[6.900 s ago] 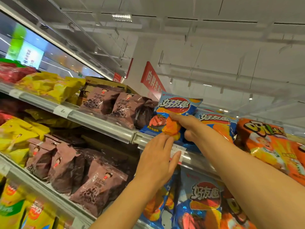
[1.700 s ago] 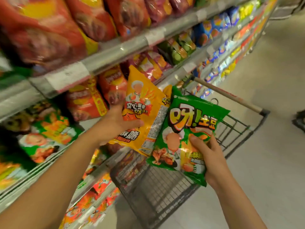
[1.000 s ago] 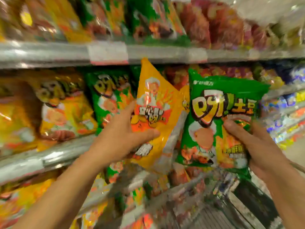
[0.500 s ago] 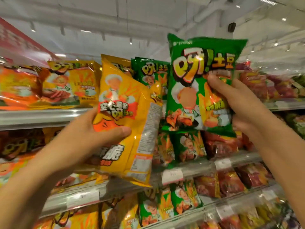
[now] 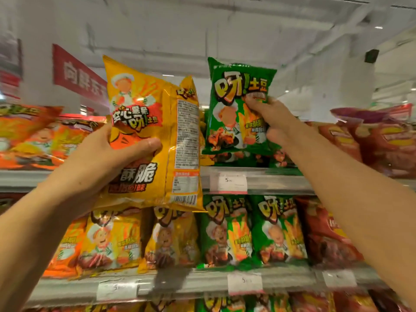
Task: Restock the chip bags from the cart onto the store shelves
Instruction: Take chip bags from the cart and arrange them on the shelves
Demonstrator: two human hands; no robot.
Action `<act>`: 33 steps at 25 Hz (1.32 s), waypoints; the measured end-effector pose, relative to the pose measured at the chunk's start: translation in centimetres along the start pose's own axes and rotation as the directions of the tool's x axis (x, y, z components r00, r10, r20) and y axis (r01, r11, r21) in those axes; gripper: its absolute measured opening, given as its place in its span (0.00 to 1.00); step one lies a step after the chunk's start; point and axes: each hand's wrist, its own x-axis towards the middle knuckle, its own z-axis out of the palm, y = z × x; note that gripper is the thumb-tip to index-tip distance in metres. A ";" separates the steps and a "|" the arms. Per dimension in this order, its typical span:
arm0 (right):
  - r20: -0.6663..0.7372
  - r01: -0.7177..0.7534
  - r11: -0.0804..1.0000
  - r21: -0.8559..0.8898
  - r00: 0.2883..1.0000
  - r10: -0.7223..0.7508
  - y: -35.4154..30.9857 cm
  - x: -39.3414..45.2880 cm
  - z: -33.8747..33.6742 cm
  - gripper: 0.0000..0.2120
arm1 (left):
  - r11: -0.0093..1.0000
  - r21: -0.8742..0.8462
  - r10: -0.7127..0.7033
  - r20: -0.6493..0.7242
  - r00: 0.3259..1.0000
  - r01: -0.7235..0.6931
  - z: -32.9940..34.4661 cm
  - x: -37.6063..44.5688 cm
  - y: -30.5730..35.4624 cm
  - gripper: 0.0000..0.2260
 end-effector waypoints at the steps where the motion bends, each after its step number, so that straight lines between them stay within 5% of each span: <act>1: 0.029 -0.044 0.999 0.010 0.999 0.044 0.8 0.7 -0.3 0.19 | 1.000 0.013 -0.007 -0.009 1.000 0.007 0.2 -0.3 -0.1 0.31; 6: 0.122 -0.241 0.966 -0.088 0.960 0.251 4.7 2.9 -2.3 0.07 | 0.999 0.048 -0.006 -0.092 0.996 0.010 0.8 -1.3 -0.7 0.28; 11: 0.109 -0.252 0.940 -0.230 0.953 0.282 5.1 3.8 -3.9 0.04 | 0.999 0.035 -0.027 -0.131 0.991 0.032 2.3 -0.5 -1.5 0.27; 13: 0.103 -0.228 0.936 -0.268 0.959 0.263 4.6 3.9 -4.1 0.06 | 0.999 0.026 -0.043 -0.123 0.991 0.046 3.3 0.3 -1.6 0.27; 15: 0.045 -0.148 0.909 -0.391 0.983 0.179 4.7 4.0 -3.9 0.19 | 0.999 0.005 -0.045 -0.093 0.995 0.046 4.3 1.1 -1.6 0.26; 17: 0.007 0.065 0.715 -0.696 0.996 -0.085 5.1 3.7 -3.4 0.31 | 0.998 -0.037 -0.054 -0.055 0.997 0.052 5.2 1.8 -1.6 0.23; 19: 0.213 0.368 0.384 -0.847 0.896 -0.388 5.9 2.5 -2.6 0.31 | 0.996 -0.059 -0.065 -0.031 0.997 0.063 6.1 2.4 -1.7 0.21; 20: 0.336 0.478 0.264 -0.838 0.832 -0.442 6.3 1.8 -2.2 0.28 | 0.996 -0.063 -0.068 -0.022 0.997 0.067 6.4 2.6 -1.7 0.21; 22: 0.453 0.540 0.174 -0.823 0.811 -0.371 7.0 1.0 -1.8 0.23 | 0.995 -0.060 -0.079 -0.005 0.997 0.079 6.7 3.1 -1.8 0.20; 25: 0.413 0.458 0.169 -0.873 0.877 -0.246 7.4 0.5 -1.7 0.25 | 0.993 -0.068 -0.092 0.014 0.996 0.093 6.4 3.7 -2.0 0.18; 33: 0.334 0.509 0.386 -0.769 0.836 -0.436 6.4 -4.2 1.2 0.17 | 0.990 -0.113 -0.082 -0.009 0.997 0.081 3.1 4.3 -2.3 0.22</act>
